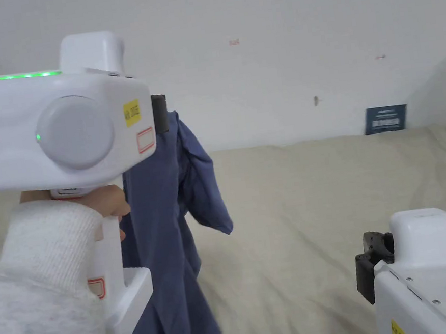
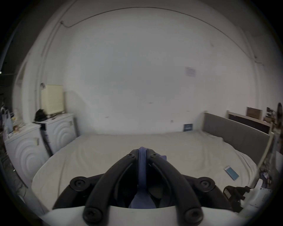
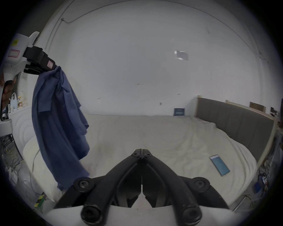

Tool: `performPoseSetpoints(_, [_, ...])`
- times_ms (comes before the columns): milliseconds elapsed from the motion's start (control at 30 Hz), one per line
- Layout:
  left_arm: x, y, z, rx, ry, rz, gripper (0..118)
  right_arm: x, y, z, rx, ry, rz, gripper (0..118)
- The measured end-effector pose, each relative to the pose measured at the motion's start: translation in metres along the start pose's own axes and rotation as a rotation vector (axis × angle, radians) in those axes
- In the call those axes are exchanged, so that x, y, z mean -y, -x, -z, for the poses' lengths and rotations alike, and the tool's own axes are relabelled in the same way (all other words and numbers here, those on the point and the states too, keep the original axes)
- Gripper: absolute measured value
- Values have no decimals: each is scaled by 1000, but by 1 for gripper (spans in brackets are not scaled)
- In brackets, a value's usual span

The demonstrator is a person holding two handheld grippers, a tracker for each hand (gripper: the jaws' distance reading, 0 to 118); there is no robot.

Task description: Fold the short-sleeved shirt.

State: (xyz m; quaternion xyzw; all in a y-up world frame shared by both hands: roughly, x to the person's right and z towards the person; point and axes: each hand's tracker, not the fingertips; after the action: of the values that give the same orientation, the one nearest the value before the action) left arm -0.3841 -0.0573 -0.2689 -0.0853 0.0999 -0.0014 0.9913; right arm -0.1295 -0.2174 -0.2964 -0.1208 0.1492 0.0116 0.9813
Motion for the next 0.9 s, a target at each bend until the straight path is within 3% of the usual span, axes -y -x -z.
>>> performPoseSetpoints(200, [43,-77,44,218,107,-5,10,2,-53,-17,139,-6,52,0])
performPoseSetpoints(400, [156,-139,111,355,341,-29,9,13,-85,-22,208,31,80,0])
performPoseSetpoints(533, [238,-161,142,394,633,-78,9,21,-94,-22,229,59,70,0])
performPoseSetpoints(700, [277,-172,143,328,653,-25,12,29,-99,-12,236,99,77,0])
performPoseSetpoints(733, [277,-169,143,320,649,-34,16,30,-99,-10,232,104,75,0])
performPoseSetpoints(767, [276,-165,144,319,652,-52,30,30,-97,-8,229,109,72,0])
performPoseSetpoints(800, [273,-160,144,328,663,-86,66,31,-95,-6,225,113,70,0])
performPoseSetpoints(833, [268,-155,143,330,683,-131,93,31,-93,-4,220,116,70,0])
performPoseSetpoints(867, [265,-149,143,347,703,-173,111,31,-91,-2,212,118,69,0])
performPoseSetpoints(900, [262,-142,142,369,720,-223,117,32,-88,0,201,122,67,0])
